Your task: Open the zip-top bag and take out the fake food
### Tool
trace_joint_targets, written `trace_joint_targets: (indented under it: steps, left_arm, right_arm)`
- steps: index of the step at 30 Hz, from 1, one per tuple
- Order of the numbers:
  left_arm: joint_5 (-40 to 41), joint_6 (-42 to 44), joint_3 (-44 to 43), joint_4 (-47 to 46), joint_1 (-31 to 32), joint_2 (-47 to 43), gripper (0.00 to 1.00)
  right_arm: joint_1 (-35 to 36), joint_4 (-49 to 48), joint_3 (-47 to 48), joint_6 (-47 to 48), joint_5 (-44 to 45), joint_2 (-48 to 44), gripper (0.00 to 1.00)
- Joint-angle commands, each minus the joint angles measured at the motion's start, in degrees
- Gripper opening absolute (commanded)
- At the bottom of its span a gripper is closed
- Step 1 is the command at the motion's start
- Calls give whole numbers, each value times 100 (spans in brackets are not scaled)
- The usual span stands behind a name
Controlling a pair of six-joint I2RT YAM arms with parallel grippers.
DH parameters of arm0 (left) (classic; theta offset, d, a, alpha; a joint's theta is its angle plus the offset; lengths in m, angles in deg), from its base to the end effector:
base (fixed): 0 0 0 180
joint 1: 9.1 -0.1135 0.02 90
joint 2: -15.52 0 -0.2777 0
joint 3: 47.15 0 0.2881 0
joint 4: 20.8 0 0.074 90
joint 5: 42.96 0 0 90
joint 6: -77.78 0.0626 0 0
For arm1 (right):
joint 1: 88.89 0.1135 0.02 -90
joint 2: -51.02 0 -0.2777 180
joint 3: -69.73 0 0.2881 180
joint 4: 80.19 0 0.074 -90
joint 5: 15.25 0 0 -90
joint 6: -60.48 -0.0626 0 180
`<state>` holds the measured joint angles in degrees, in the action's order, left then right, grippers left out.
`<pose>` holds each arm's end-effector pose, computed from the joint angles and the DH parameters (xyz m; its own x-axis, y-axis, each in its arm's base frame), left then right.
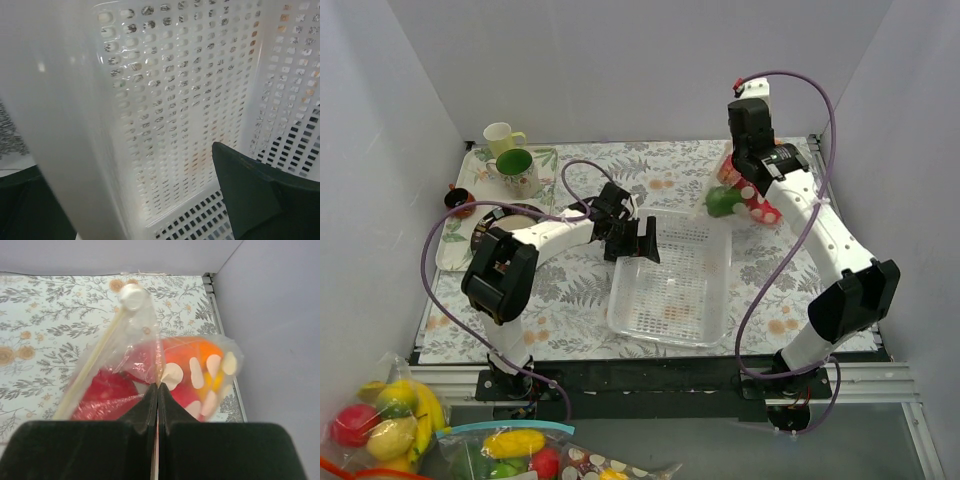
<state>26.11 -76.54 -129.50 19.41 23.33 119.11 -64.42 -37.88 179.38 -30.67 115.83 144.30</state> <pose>0.3401 -0.2425 0.1627 -0.9026 -0.4238 0.0757 -0.3887 0.7265 -0.5667 0.4005 0.1371 0.4189 -0.3935 -0.1625 -0.9048 0.2335 0.9343 -0.2693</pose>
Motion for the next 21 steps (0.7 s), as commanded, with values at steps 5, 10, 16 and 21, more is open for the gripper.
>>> trace_joint_targets:
  steps: [5,10,16,21]
  left_arm:
    - [-1218,-678,-473,-85,290,592,98]
    - [-1694,-811,-824,-269,449,619,98]
    - [-2406,-398,-1659,169,265,347,98]
    - [-2118,-100,-1695,468,-288,-259,98]
  right_arm:
    - [32,363,1188,-17,-390,-784,1]
    - [67,803,1540,-342,-1100,-1100,1]
    - [146,769,1119,-799,-2172,-1680,1]
    - [207,909,1198,-931,-2666,-1751,1]
